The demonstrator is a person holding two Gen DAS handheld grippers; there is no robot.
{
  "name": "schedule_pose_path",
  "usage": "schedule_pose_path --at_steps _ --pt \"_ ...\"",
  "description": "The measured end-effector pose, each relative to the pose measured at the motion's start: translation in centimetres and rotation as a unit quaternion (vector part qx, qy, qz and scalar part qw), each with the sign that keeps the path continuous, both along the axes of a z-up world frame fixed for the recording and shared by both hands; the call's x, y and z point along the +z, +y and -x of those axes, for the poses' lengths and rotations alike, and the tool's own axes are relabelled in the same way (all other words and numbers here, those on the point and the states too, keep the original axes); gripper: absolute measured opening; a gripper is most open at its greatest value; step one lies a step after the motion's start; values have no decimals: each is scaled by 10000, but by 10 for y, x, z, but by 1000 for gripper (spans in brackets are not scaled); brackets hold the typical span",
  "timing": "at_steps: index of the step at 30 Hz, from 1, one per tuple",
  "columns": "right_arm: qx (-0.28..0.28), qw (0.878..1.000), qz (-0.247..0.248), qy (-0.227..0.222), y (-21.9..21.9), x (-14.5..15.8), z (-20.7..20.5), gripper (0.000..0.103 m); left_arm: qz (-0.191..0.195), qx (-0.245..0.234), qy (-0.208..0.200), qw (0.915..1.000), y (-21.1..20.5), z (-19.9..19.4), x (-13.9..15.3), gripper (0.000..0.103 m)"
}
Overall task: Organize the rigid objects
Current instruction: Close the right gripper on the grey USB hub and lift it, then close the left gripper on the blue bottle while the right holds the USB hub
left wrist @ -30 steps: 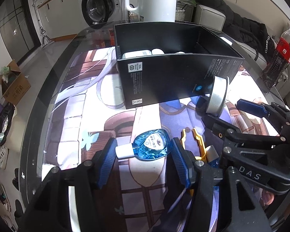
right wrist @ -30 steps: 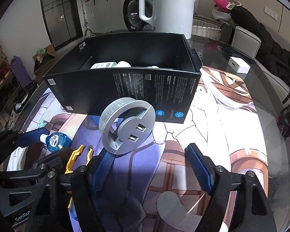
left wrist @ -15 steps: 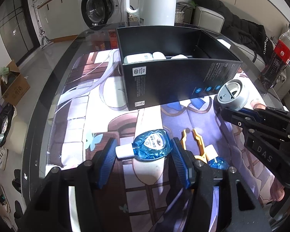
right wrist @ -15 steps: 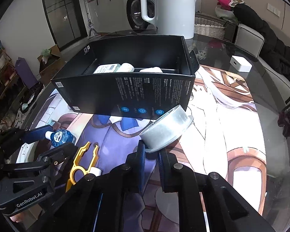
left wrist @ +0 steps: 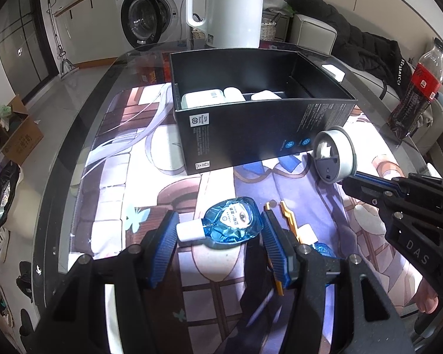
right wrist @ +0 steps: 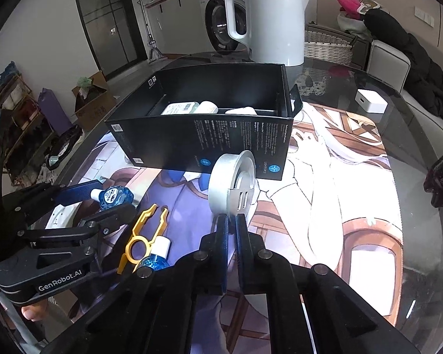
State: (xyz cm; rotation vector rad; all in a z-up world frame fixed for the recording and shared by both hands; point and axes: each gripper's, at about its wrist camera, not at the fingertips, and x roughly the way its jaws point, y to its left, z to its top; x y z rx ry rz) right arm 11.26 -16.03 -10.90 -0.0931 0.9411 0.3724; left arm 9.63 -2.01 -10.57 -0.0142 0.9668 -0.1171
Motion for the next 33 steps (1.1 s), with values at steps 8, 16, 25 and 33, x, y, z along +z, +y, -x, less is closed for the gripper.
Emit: schedule_pose_path --at_steps 8,16,25,33 --pt "-43 10000 -85 20 3 -5 -6 42 -36 22 75 10000 2 -6 -5 56" --pt "-61 9995 -267 -164 16 5 -14 74 6 100 118 9999 13 -7 -5 56" --pt "-102 9996 -148 226 33 -18 -31 75 61 168 153 9997 28 -3 -6 56" --pt "120 9997 77 194 51 -20 -27 25 74 153 153 9997 31 0 -5 56"
